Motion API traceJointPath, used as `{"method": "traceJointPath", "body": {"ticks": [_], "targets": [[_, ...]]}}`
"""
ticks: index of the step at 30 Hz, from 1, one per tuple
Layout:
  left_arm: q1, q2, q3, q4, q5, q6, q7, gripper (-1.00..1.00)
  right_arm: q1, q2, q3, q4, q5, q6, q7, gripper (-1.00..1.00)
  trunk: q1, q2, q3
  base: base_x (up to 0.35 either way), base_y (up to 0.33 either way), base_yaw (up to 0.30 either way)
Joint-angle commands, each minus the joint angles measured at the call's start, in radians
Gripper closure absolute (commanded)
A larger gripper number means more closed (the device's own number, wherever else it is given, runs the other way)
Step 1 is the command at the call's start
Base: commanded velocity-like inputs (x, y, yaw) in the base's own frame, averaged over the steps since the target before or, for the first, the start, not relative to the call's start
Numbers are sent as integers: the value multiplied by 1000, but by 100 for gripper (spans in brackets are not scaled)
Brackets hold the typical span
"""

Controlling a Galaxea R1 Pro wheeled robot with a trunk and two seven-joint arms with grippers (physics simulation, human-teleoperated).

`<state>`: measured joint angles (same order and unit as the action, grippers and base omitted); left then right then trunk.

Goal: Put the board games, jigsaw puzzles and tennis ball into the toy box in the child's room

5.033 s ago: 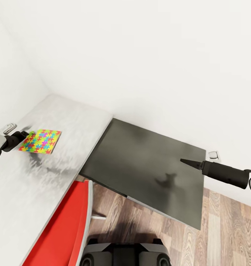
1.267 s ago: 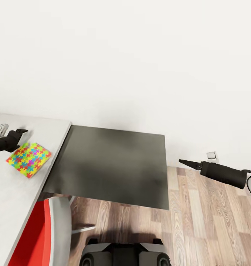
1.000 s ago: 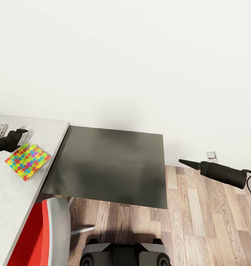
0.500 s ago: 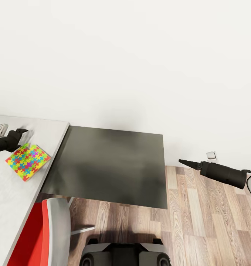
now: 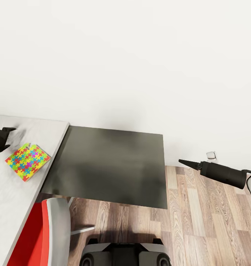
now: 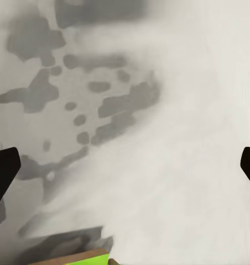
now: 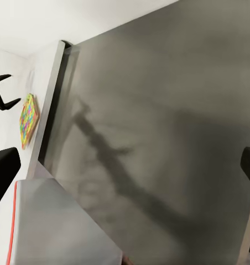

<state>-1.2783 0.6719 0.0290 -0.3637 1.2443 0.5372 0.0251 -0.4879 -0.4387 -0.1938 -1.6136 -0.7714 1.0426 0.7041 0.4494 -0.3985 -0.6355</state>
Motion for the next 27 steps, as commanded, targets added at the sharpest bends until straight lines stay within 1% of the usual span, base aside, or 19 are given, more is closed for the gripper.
{"method": "traceJointPath", "body": {"ticks": [1,10,12,13,15,16,18,19,21,22,23,24,26,27], "targets": [[0,4,3,-9,11,10,3,-100,-1,0,-1,0,4,5,6,-100,1,-2,-1,0,0,0],[24,22,4,-61,30,39,3,-100,-1,0,0,0,4,5,6,-100,1,-2,-1,0,0,0],[36,31,4,-87,33,50,3,-100,-1,0,0,0,4,5,7,-100,1,-2,-1,0,0,0],[36,31,4,-87,33,50,3,-100,-1,0,0,0,4,5,7,-100,1,-2,-1,0,0,0],[47,41,4,-109,36,61,4,-100,-1,0,0,0,4,5,6,-100,1,-2,-1,0,0,0],[47,41,4,-109,36,61,4,-100,-1,0,0,0,4,5,6,-100,1,-2,-1,0,0,0],[58,53,4,-124,38,78,4,-100,-1,0,0,0,4,5,6,-100,1,-2,-1,0,0,0],[58,53,4,-124,38,78,4,-100,-1,0,0,0,4,5,6,-100,1,-2,-1,0,0,0],[66,60,3,-135,40,109,5,-100,-1,0,0,0,4,5,6,-100,1,-2,-1,0,0,0],[66,60,3,-135,40,109,5,-100,-1,0,0,0,4,5,6,-100,1,-2,-1,0,0,0],[70,62,3,-141,40,132,5,-100,-1,0,0,0,4,5,6,-100,1,-2,-1,0,0,0],[70,62,3,-141,40,132,5,-100,-1,0,0,0,4,5,6,-100,1,-2,-1,0,0,0],[76,66,3,-151,41,184,5,-100,0,0,0,0,4,5,6,-100,1,-2,-1,0,0,0],[76,66,3,-151,41,184,5,-100,0,0,0,0,4,5,6,-100,1,-2,-1,0,0,0]]}}
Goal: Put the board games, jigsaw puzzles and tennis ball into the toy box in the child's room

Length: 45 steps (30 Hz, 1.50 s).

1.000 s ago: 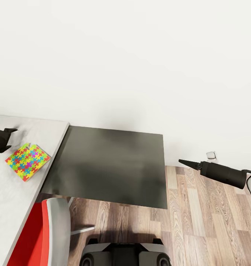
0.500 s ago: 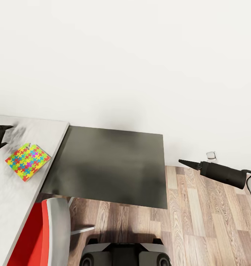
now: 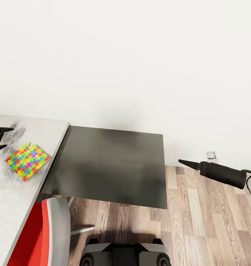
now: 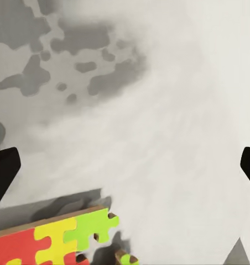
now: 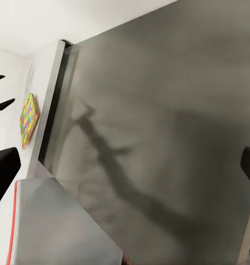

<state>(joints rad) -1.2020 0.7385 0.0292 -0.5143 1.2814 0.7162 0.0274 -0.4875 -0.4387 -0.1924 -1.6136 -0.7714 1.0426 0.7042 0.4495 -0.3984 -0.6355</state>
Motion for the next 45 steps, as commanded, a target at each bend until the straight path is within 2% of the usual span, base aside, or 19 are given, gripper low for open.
{"method": "traceJointPath", "body": {"ticks": [1,7,10,14,15,20,21,24,28,36,45], "targets": [[3,1,3,-4,3,30,3,-100,-1,0,-1,0,4,5,6,-100,1,-2,-1,0,0,0],[41,5,3,-19,4,97,3,-100,-1,1,0,0,4,5,6,-100,1,-2,-1,0,0,0],[54,5,4,-27,4,106,2,-100,-1,1,3,0,5,5,6,-100,1,-2,-1,0,0,0],[113,11,17,-65,5,132,2,-100,-2,0,24,0,5,5,6,-100,1,-2,-1,0,0,0],[113,11,17,-65,5,132,2,-100,-2,0,24,0,5,5,6,-100,1,-2,-1,0,0,0],[157,24,100,-90,4,157,3,-100,-2,0,39,0,5,5,6,-100,1,-2,-1,0,0,0],[157,24,100,-90,4,157,3,-100,-2,0,39,0,5,5,6,-100,1,-2,-1,0,0,0],[171,27,134,-98,3,174,3,-100,-2,1,43,0,5,5,6,-100,1,-2,-1,0,0,0],[182,28,153,-109,2,183,3,-100,-2,0,45,0,5,5,6,-100,1,-2,-1,0,0,0],[192,29,169,-126,2,190,3,-100,-2,1,48,0,6,5,6,-100,1,-2,-1,0,0,25],[196,30,176,-148,2,194,5,-100,-2,1,49,0,5,5,6,-100,1,-2,-1,0,0,182]]}}
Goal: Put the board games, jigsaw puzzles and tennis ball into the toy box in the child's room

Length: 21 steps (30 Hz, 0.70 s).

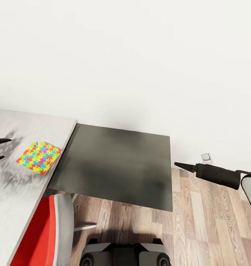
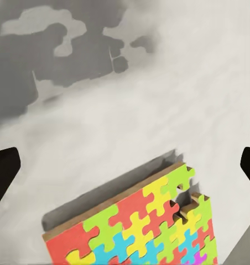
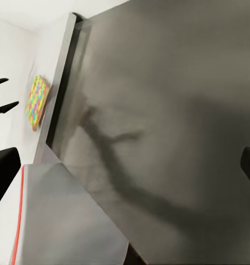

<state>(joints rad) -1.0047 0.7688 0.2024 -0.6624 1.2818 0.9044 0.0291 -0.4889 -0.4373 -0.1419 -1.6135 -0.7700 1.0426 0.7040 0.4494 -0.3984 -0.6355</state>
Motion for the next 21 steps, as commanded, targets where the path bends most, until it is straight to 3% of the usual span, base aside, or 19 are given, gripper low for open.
{"method": "traceJointPath", "body": {"ticks": [1,21], "targets": [[-1,-1,3,-3,2,6,3,-100,0,0,-1,0,4,5,6,-100,1,-2,-1,0,0,188],[-1,-13,2,-13,3,5,8,-100,0,-1,-1,0,4,5,6,-100,1,-2,-1,0,0,58]]}}
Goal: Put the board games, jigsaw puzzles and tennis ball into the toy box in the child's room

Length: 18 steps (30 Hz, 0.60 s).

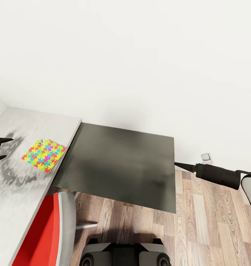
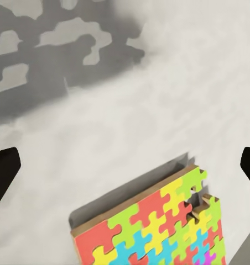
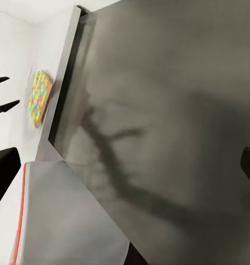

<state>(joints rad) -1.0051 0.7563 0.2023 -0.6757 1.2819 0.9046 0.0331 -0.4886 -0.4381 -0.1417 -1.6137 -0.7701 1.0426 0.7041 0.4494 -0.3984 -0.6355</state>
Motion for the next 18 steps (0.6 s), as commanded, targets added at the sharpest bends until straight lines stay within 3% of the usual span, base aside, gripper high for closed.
{"method": "traceJointPath", "body": {"ticks": [1,10,18], "targets": [[-1,-4,2,0,3,5,4,-100,-1,0,-1,0,4,5,6,-100,1,-2,-1,0,0,10],[-2,-27,0,-1,2,4,9,-100,-1,0,-1,0,5,5,6,-100,1,-2,-1,0,0,5],[-6,-77,-5,-1,-4,0,23,-100,-1,-1,-2,0,4,5,6,-100,1,-2,-1,0,0,1]]}}
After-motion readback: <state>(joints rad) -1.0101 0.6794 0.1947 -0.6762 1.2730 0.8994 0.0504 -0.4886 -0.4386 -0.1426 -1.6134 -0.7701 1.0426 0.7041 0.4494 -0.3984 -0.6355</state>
